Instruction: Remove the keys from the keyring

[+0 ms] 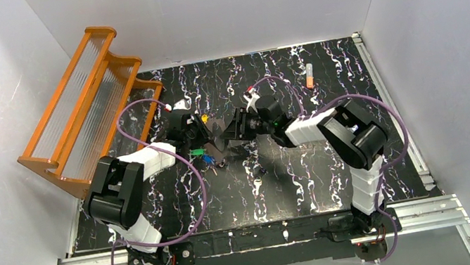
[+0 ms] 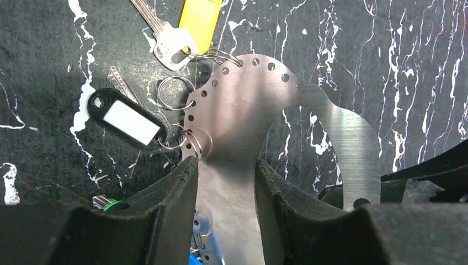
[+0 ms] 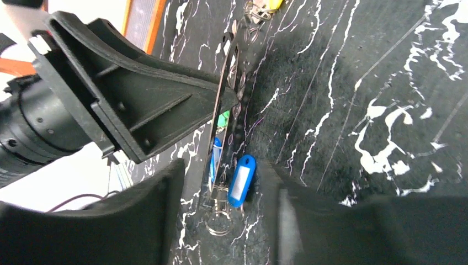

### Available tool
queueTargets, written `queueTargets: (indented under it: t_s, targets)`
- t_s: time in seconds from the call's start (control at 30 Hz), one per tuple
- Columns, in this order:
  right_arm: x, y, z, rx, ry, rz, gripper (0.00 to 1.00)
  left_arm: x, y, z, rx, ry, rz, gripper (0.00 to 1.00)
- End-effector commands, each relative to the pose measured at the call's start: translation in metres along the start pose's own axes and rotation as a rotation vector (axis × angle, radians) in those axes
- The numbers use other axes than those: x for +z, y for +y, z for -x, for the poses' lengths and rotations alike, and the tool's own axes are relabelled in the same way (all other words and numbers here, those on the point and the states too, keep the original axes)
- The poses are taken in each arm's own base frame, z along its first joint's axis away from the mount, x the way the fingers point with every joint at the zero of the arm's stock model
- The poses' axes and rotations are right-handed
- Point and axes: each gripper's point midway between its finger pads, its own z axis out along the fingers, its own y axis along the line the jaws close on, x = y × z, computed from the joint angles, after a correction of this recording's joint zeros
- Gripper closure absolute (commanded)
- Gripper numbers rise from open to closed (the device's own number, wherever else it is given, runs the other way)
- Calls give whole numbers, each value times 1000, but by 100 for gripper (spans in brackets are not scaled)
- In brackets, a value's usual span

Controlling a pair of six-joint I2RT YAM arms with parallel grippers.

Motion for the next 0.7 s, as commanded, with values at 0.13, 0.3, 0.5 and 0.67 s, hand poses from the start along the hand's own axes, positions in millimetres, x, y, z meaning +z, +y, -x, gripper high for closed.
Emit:
queueTargets:
  t_s: [0.13,0.3,0.5,0.67]
  targets:
    - [10,31,18,-50,-36,114,93,-14,-1,-10,5,42,-1,56]
    - [-7,55,35,-101,-71,153,99,-40,-16,23,60,-41,-16,40]
    - [-39,79,55,-146,-125,208,99,-87,-29,55,118,-150,-50,22]
    - [-78,103,72,-186,-176,288,99,-117,-44,63,102,-172,-175,16]
